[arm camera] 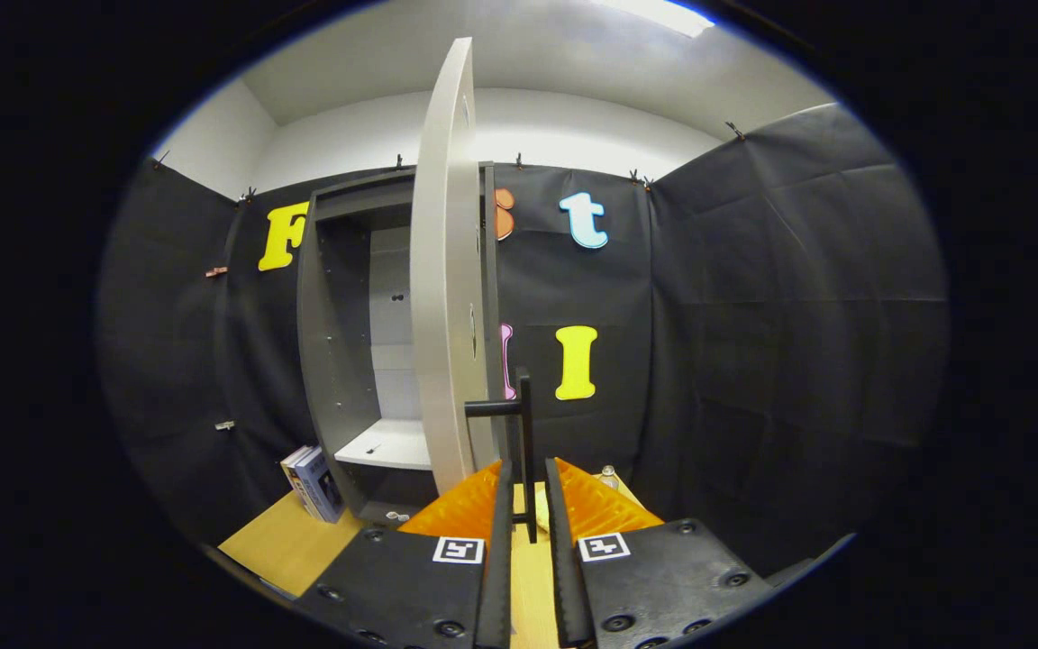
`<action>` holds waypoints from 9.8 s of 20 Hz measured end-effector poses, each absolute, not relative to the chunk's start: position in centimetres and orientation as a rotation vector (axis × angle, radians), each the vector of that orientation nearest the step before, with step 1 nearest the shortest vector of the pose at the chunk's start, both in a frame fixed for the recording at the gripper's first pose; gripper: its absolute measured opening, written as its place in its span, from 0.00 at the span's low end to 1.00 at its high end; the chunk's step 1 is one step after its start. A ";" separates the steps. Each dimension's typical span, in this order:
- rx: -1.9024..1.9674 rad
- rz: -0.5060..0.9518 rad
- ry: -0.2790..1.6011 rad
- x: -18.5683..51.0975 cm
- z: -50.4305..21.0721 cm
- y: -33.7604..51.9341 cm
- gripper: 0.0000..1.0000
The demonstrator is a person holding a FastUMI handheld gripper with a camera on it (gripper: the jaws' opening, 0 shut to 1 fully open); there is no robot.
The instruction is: Open the shoe cabinet door, grab the shoes and put them into the shoe cabinet, then close the shoe cabinet door.
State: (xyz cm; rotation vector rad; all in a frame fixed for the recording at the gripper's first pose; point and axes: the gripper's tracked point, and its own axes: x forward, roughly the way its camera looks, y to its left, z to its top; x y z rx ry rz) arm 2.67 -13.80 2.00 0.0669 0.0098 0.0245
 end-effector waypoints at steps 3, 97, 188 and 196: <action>0.078 0.012 0.016 1.7 1.8 -13.0 0.24; -0.056 0.028 0.537 49.9 -15.6 15.2 0.14; 0.080 -0.216 0.016 3.6 0.6 -19.2 0.96; 0.081 -0.155 0.024 3.3 0.2 -13.7 0.96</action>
